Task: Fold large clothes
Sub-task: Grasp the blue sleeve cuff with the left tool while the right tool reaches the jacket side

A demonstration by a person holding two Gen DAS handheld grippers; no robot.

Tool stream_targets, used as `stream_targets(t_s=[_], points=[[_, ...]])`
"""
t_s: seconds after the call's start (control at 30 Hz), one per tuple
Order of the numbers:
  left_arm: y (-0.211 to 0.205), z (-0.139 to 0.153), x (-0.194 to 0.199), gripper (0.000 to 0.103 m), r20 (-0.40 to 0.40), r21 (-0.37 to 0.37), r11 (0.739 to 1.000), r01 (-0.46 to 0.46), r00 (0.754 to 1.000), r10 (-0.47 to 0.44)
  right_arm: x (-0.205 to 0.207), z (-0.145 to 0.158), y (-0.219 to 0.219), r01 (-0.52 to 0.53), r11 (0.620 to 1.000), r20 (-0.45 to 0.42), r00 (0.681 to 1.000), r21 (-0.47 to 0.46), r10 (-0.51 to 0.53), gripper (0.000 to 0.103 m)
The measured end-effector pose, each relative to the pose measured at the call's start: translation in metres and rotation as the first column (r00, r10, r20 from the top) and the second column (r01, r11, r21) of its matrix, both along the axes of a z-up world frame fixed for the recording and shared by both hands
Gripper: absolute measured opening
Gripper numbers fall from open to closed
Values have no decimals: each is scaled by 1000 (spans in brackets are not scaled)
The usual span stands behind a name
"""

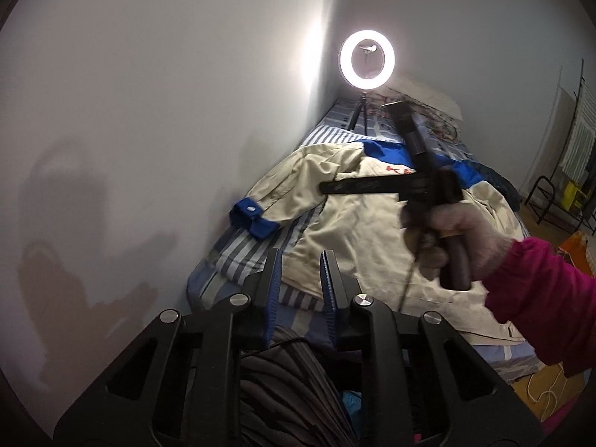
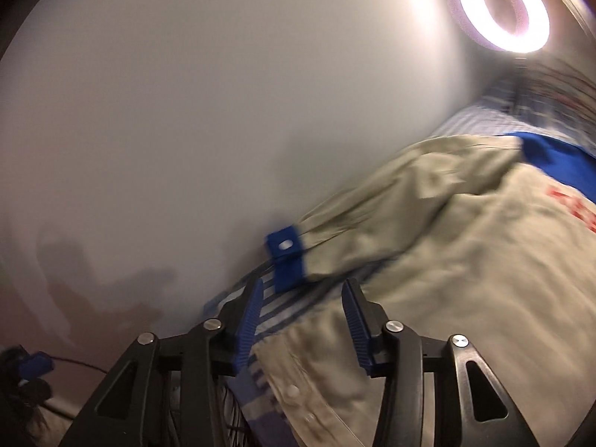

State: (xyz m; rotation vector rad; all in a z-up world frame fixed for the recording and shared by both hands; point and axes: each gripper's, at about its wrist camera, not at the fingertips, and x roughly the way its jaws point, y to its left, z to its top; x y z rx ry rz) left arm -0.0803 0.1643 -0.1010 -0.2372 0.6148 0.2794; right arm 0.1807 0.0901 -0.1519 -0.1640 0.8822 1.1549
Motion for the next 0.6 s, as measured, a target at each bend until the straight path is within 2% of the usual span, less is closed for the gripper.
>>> stream_targets(t_s=[0.23,0.37,0.43,0.47,0.5,0.53,0.57,0.6], points=[[18,-12,-2,16,-28,-34,999,-42,999,41,2,-65,87,-117,978,19,992,-175,122,45],[26,-20,-2,16,-39,-51,996,-68,997,66,10,-93,102,-75,956,0,997,-283,79,45],[29,-22,-4,16,-42,-58,995,-76,996,74,15,-98,96,-39,963,-69,997,-266,21,46],[31,-23,-4,16,-43,-60,995,-81,996,79,19,-100,89,-22,975,-141,990,-219,-10,49],[33,-25,-3,16,-45,-63,994,-85,996,82,23,-102,81,1,985,-221,975,-174,-40,53],[34,-26,-2,16,-46,-68,994,-87,995,84,27,-104,75,24,988,-268,961,-151,-64,63],[36,-28,0,16,-47,-74,993,-88,995,84,31,-109,71,53,989,-322,942,-135,-94,68],[37,-30,3,16,-47,-75,993,-87,995,83,36,-115,68,74,989,-367,923,-124,-115,68]])
